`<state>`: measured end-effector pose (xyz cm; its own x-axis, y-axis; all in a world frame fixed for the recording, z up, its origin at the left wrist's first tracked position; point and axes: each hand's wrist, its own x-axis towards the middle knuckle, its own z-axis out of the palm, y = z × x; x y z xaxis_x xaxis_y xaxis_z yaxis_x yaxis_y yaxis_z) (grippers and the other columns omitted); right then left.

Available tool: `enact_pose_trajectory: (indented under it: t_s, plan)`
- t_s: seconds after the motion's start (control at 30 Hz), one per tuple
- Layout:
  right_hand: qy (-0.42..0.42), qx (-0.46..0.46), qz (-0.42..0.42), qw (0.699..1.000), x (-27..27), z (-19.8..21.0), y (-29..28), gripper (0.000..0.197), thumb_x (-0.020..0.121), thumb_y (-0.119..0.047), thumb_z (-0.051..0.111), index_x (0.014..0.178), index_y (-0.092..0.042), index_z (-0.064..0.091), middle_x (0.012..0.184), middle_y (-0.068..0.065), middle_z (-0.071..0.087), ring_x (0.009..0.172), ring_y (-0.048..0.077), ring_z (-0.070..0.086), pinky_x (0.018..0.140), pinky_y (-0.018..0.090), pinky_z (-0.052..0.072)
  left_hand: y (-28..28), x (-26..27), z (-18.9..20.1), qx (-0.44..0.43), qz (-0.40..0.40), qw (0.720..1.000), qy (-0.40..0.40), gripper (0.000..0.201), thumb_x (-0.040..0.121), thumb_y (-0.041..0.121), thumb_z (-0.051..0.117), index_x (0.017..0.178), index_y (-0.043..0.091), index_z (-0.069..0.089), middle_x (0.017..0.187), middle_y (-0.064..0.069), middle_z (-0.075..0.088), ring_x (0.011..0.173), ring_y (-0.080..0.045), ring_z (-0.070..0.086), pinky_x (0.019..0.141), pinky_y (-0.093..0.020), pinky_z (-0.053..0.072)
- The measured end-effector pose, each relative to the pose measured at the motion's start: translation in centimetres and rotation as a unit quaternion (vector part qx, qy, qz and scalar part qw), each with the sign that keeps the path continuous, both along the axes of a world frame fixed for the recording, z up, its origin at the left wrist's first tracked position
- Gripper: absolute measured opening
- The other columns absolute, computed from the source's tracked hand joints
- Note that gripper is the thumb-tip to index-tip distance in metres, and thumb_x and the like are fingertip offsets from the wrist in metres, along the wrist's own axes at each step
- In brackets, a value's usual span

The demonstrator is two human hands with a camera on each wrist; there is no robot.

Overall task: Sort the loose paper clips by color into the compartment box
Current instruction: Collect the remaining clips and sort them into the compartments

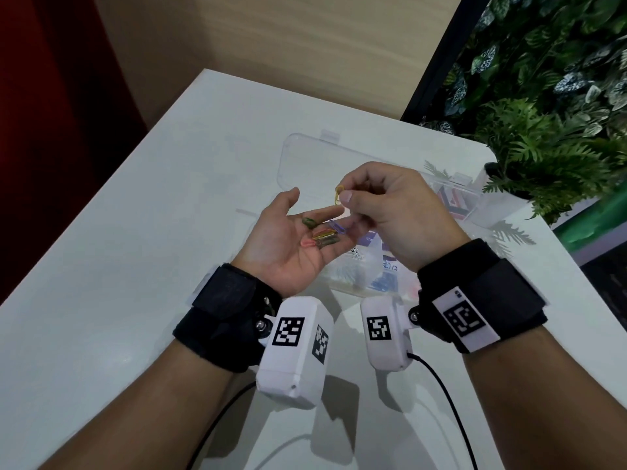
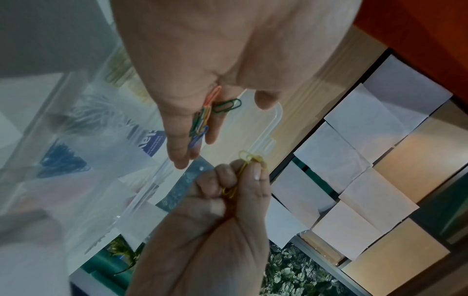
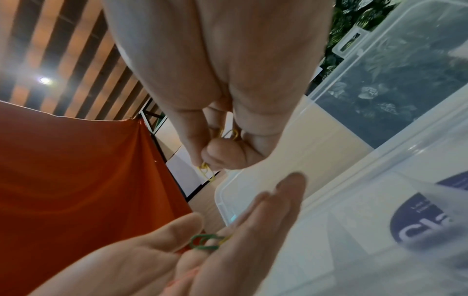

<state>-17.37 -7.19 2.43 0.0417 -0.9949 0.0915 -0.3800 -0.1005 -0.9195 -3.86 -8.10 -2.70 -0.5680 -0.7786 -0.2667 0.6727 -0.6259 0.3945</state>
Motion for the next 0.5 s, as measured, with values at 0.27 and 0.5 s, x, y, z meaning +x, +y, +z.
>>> enact_pose_trajectory:
  t_s: [0.27,0.5]
  plan:
    - [0.109,0.051,-0.051,0.991,-1.3,-1.3,-0.8,0.01,0.082,-0.001,0.059,0.075,-0.007,0.064,0.055,0.001,0.055,0.043,0.008,0.048,0.048,0.024,0.04,-2.7,5.0,0.0,0.006,0.103,0.995,0.0,0.054,0.097,0.037,0.039,0.117,-0.012,0.054,0.116,-0.034,0.061,0.105,-0.047,0.062,0.086,-0.055,0.05]
    - [0.259,0.079,-0.036,0.962,0.2,-2.7,-2.1,0.016,0.08,-0.007,0.056,0.07,-0.017,0.065,0.059,-0.003,0.061,0.051,0.013,0.055,0.054,0.025,0.048,-2.7,5.0,-0.1,0.003,0.091,0.996,0.011,0.053,0.097,0.036,0.04,0.117,-0.011,0.056,0.115,-0.033,0.062,0.106,-0.048,0.061,0.088,-0.055,0.049]
